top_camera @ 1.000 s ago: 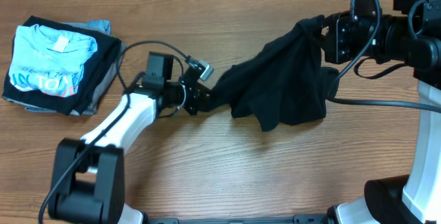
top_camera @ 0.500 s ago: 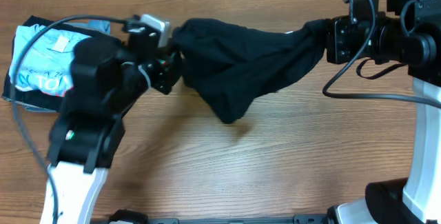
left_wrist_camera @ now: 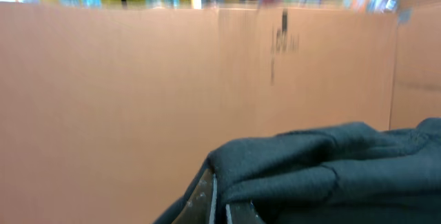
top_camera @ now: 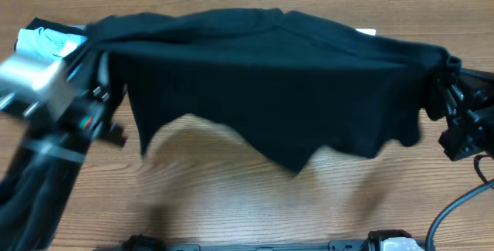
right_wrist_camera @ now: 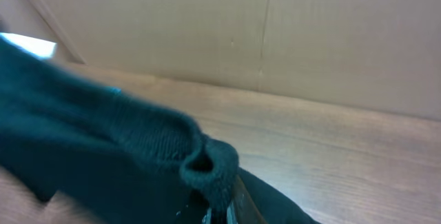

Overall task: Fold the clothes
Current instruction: 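Lift the shirt with both grippers, stretch it apart and swing it flat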

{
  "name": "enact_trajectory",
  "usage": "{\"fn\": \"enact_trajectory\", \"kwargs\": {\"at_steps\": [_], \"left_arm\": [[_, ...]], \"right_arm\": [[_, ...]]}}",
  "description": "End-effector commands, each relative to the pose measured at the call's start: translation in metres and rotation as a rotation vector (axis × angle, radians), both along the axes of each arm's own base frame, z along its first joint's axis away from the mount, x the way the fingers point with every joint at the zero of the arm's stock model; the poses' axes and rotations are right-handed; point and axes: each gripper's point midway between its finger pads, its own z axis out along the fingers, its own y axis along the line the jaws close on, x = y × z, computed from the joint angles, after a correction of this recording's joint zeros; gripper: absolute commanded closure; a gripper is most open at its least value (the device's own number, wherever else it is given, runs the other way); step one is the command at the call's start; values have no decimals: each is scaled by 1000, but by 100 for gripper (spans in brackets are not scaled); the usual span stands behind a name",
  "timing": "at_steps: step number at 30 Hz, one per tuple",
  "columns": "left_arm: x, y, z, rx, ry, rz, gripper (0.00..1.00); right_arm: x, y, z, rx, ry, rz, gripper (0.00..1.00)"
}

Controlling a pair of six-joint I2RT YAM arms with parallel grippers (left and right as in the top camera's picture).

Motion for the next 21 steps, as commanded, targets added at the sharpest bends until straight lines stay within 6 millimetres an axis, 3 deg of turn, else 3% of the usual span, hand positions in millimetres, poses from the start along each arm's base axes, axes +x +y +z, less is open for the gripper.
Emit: {"fn": "enact_trajectory", "kwargs": {"at_steps": [1,9,17,21], "left_arm": [[-32,12,34,-41,-73,25,96],[-77,13,48,-34,-84,-19,96],[-108,11,37,-54,-7,-79,96],[-104,6,27,-60,39,-104,96]], "right_arm": [[-5,-7,6,-6,-31,-37,96],[-34,-8,15,-3,-85,-38,96],[-74,-9,28,49,-140,-55,96],[-80,-10,34,70,-163,-61,96]]}}
